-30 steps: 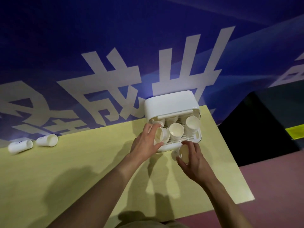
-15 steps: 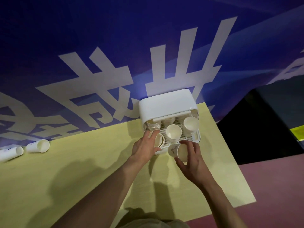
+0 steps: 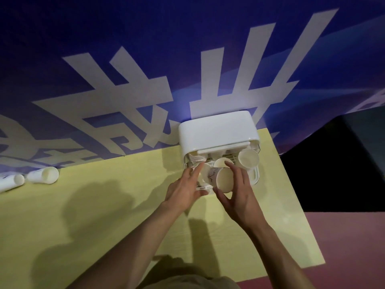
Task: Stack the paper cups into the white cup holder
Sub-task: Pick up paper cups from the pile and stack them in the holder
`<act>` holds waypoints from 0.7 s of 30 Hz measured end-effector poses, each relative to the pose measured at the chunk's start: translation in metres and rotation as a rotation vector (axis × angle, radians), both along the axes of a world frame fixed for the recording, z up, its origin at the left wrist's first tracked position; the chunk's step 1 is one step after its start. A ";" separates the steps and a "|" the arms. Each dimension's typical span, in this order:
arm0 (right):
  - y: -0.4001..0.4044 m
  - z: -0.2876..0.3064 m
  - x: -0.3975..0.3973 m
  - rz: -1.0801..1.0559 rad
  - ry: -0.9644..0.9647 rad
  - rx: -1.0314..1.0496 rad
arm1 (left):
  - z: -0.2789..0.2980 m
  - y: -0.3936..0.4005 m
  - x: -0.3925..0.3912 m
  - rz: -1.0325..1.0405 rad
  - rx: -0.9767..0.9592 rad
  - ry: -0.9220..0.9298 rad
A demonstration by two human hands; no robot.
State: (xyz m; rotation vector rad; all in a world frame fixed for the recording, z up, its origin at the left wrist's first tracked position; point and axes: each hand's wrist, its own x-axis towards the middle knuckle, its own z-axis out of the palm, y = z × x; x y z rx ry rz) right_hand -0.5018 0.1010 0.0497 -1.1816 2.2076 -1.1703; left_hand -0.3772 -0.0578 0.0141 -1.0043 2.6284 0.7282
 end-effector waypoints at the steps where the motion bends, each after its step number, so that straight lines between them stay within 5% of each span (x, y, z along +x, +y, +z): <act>1: -0.003 -0.001 0.002 0.001 0.005 0.001 | 0.002 0.001 0.008 0.022 0.005 0.025; 10: -0.027 -0.027 0.011 0.056 0.118 0.064 | 0.004 0.011 0.063 0.122 0.086 0.053; 21: -0.064 -0.057 0.021 0.085 0.448 0.487 | -0.002 0.023 0.131 0.250 0.171 0.078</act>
